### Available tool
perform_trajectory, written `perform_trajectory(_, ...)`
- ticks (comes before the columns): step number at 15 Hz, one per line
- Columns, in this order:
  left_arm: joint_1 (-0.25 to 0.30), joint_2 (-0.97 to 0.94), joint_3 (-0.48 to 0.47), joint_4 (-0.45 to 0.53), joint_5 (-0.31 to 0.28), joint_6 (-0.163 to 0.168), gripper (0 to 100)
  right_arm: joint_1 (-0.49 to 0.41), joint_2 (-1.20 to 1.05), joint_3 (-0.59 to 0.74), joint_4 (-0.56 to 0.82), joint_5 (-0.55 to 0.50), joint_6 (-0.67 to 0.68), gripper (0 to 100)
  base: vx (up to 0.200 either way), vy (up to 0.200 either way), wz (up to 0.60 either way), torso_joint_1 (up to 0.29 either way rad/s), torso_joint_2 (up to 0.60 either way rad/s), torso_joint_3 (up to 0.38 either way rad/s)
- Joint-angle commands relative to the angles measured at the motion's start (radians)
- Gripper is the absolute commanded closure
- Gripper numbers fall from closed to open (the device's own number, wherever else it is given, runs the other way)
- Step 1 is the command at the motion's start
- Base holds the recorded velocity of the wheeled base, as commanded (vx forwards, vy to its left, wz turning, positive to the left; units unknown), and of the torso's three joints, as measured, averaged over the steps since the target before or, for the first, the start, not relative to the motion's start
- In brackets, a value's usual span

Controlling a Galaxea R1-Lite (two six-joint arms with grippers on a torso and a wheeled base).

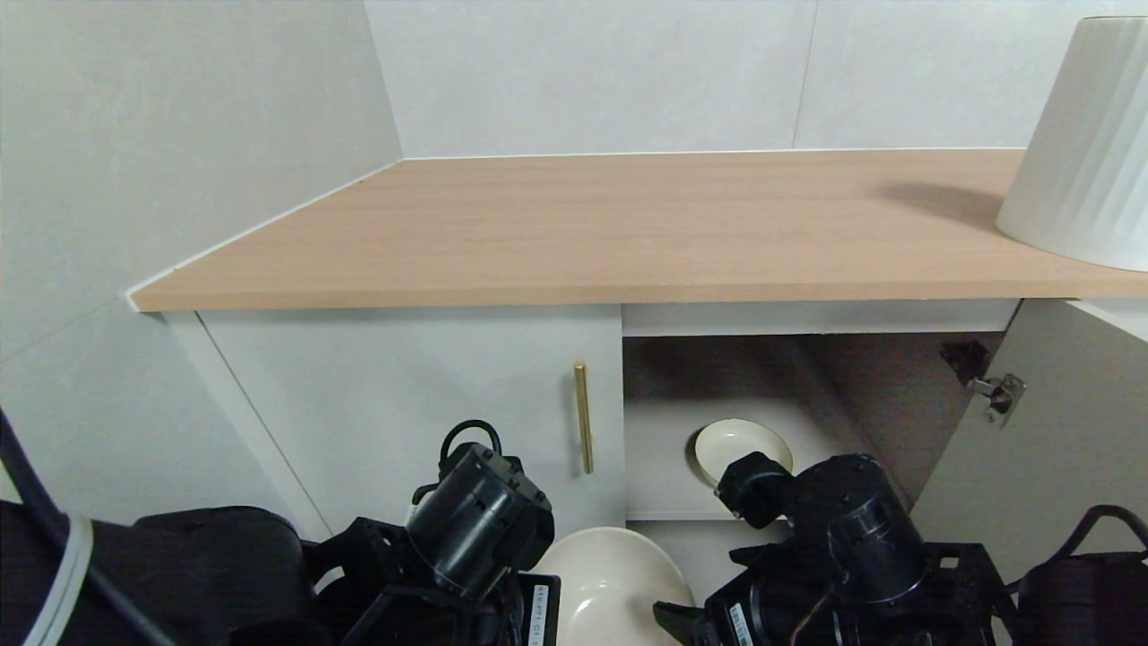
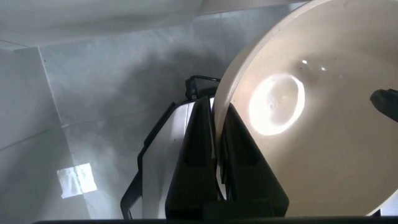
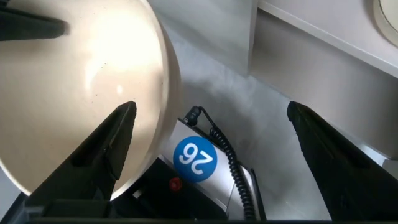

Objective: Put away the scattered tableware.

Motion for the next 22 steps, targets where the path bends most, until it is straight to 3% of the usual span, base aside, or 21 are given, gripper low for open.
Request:
perform_trajectory(1,0.000,0.002,0.000,0.000,0.001,0.000,100,0.000,0.007,0.000,0.000,0.000,0.000,0,0.000,0.000,0.00,0.000,0.00,0.000)
perform_trajectory(2,0.000,0.005,0.000,0.000,0.001,0.000,100,0.000,0.009,0.002,0.000,0.000,0.000,0,0.000,0.000,0.00,0.000,0.00,0.000)
perform_trajectory(3,0.000,0.010,0.000,0.000,0.001,0.000,100,0.000,0.009,-0.001,-0.001,0.000,0.002,100,0.000,0.000,0.00,0.000,0.00,0.000)
perform_trajectory(19,0.000,0.023,0.001,0.001,0.001,-0.002,100,-0.011,0.006,0.000,0.000,0.002,0.000,100,0.000,0.000,0.00,0.000,0.00,0.000)
perform_trajectory(20,0.000,0.023,0.001,0.001,0.001,-0.002,0,-0.011,0.006,0.000,-0.001,0.002,0.000,100,0.000,0.000,0.00,0.000,0.00,0.000)
perform_trajectory(22,0.000,0.022,0.000,0.000,0.001,-0.002,0,-0.011,0.006,0.000,0.000,0.002,-0.001,100,0.000,0.000,0.00,0.000,0.00,0.000)
